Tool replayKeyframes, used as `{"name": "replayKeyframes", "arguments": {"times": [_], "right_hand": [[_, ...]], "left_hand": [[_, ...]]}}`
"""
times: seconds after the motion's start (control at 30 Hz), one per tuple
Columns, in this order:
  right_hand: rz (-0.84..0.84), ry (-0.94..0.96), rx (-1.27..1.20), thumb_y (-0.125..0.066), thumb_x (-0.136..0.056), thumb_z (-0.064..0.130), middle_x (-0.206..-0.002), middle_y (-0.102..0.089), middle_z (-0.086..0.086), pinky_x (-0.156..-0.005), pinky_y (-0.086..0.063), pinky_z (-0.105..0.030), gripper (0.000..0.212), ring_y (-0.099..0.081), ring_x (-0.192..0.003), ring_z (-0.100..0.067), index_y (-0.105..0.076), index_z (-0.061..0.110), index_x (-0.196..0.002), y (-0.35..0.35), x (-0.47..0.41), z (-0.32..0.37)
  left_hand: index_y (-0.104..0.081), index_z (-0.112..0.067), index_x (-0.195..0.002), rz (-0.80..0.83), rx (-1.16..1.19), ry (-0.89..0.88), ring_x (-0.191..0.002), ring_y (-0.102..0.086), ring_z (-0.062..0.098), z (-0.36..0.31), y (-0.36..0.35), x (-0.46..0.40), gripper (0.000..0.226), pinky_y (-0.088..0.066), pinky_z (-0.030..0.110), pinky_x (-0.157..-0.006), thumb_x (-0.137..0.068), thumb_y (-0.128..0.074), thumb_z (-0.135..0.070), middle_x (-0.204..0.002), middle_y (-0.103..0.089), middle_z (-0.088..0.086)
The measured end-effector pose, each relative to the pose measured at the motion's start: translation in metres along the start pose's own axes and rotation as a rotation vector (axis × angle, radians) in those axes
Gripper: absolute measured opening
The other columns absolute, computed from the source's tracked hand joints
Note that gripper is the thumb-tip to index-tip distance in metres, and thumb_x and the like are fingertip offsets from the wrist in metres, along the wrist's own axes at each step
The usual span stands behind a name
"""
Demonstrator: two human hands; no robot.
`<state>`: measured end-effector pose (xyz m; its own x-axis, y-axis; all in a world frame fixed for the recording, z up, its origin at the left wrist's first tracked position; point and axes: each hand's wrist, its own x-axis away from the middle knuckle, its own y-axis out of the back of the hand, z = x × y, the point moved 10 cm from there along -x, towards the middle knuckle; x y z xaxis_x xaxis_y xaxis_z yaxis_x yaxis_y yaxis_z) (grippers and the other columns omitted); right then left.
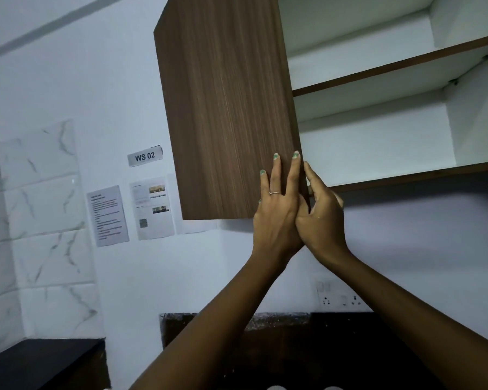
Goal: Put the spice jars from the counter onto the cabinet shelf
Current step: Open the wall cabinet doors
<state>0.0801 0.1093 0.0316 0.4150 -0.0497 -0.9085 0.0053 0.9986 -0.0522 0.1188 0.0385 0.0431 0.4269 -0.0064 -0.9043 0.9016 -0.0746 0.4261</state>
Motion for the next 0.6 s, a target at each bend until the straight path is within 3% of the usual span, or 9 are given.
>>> {"name": "replayKeyframes", "arguments": {"times": [0.13,0.27,0.33,0.4,0.6], "right_hand": [[-0.034,0.035,0.018,-0.055,-0.091,0.008,-0.129,-0.060,-0.005,-0.105,-0.038,-0.045,0.053,-0.056,-0.115,-0.022,-0.040,0.014,-0.141,-0.007,0.025,0.053],[-0.045,0.066,0.049,-0.057,-0.089,0.008,-0.130,-0.060,-0.003,-0.101,-0.033,-0.034,0.053,-0.056,-0.117,-0.021,-0.043,0.013,-0.140,-0.021,0.047,0.096],[-0.035,0.079,0.015,-0.058,-0.087,0.006,-0.130,-0.059,-0.004,-0.100,-0.036,-0.035,0.054,-0.055,-0.119,-0.023,-0.044,0.011,-0.139,-0.032,0.058,0.117],[-0.016,0.093,-0.051,-0.060,-0.086,0.004,-0.128,-0.060,-0.007,-0.098,-0.046,-0.039,0.055,-0.057,-0.116,-0.024,-0.045,0.010,-0.138,-0.045,0.069,0.137],[0.087,0.061,-0.166,-0.061,-0.084,0.009,-0.119,-0.057,-0.008,-0.083,-0.053,-0.042,0.054,-0.062,-0.103,-0.024,-0.048,0.014,-0.136,-0.095,0.093,0.178]], "left_hand": [[0.000,-0.025,-0.152,-0.013,-0.032,-0.072,-0.147,-0.009,0.031,0.001,0.054,0.025,0.093,-0.058,0.042,-0.076,-0.085,-0.063,-0.042,-0.161,0.005,-0.002],[-0.002,-0.016,-0.152,-0.004,-0.102,-0.139,-0.143,-0.026,0.029,0.010,0.097,0.046,0.092,-0.058,0.033,-0.068,-0.086,-0.062,-0.039,-0.161,0.006,0.001],[-0.007,-0.012,-0.152,-0.019,-0.150,-0.181,-0.131,-0.045,0.034,0.016,0.119,0.057,0.094,-0.047,0.023,-0.056,-0.082,-0.065,-0.037,-0.161,0.002,0.006],[-0.012,-0.009,-0.151,-0.038,-0.196,-0.202,-0.114,-0.059,0.035,0.024,0.144,0.069,0.096,-0.039,0.021,-0.050,-0.078,-0.068,-0.036,-0.160,-0.004,0.011],[-0.022,-0.005,-0.149,-0.076,-0.303,-0.163,-0.083,-0.069,0.027,0.060,0.203,0.098,0.091,-0.034,0.018,-0.050,-0.075,-0.067,-0.031,-0.158,-0.014,0.017]]}}
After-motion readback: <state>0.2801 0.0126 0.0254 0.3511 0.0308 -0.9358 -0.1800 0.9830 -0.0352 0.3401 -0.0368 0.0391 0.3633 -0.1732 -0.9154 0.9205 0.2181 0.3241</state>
